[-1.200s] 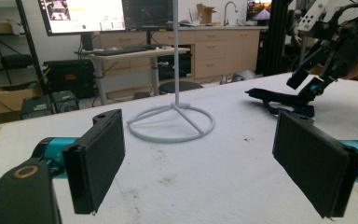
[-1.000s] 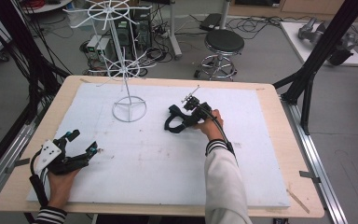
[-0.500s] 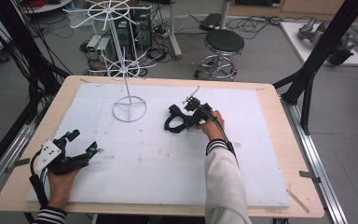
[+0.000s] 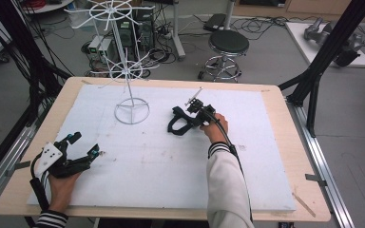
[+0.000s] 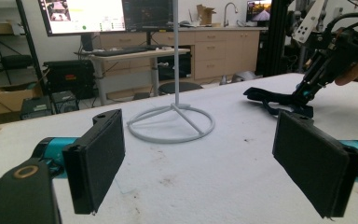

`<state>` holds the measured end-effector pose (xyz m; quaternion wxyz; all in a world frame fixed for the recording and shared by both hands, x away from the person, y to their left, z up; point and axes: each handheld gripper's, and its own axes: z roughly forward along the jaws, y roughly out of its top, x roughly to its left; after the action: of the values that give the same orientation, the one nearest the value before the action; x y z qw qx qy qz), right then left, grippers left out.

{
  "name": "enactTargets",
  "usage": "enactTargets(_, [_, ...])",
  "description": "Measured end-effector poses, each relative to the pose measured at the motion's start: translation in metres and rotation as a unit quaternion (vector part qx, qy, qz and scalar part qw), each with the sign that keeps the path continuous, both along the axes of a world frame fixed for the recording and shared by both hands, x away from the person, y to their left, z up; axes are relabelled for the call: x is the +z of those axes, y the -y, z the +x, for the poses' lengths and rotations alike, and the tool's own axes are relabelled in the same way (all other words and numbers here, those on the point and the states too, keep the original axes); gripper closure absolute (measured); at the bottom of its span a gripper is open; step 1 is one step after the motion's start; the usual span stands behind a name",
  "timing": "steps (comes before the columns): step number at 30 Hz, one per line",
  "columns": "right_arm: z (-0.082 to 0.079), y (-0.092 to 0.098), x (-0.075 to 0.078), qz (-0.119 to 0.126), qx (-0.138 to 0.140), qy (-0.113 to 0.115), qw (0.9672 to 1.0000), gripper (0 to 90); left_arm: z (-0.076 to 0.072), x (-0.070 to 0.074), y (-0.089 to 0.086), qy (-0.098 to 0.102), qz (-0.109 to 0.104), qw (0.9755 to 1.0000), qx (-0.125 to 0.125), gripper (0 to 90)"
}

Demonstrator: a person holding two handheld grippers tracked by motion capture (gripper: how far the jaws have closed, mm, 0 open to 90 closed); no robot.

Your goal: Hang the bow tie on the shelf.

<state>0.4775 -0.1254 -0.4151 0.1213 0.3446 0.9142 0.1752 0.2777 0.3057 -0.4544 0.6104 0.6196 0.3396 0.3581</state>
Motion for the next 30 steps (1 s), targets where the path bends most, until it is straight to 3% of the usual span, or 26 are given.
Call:
enactTargets(7, [0.0,0.0,0.001,0.0,0.002,0.001,1.0,84.5,0.0,0.0,0.0,0.0,0.0,1.0,0.0,17.2])
enactTargets(16, [-0.001,0.001,0.003,0.037,0.003,0.003,0.9993,84.6,0.0,0.0,0.0,0.0,0.0,1.0,0.0,17.2])
enactTargets(19, [-0.002,0.001,0.009,0.07,0.003,0.014,0.9974,84.6,0.0,0.0,0.0,-0.001,0.001,1.0,0.0,17.2])
enactTargets(23, [-0.002,0.001,0.012,0.088,0.001,0.017,0.996,84.7,0.0,0.0,0.0,-0.001,0.001,1.0,0.0,17.2])
enactTargets(26, [-0.002,0.004,0.015,0.108,-0.002,0.019,0.994,84.7,0.0,0.0,0.0,0.0,0.001,1.0,0.0,17.2])
enactTargets(27, [-0.002,0.006,0.018,0.133,-0.003,0.024,0.9908,84.9,0.0,0.0,0.0,0.0,0.0,1.0,0.0,17.2])
enactTargets(28, [-0.002,0.006,0.018,0.133,-0.003,0.024,0.9908,84.9,0.0,0.0,0.0,0.0,0.0,1.0,0.0,17.3])
enactTargets(30, [-0.003,0.009,0.022,0.167,-0.004,0.03,0.9855,84.9,0.0,0.0,0.0,0.0,0.001,1.0,0.0,17.2])
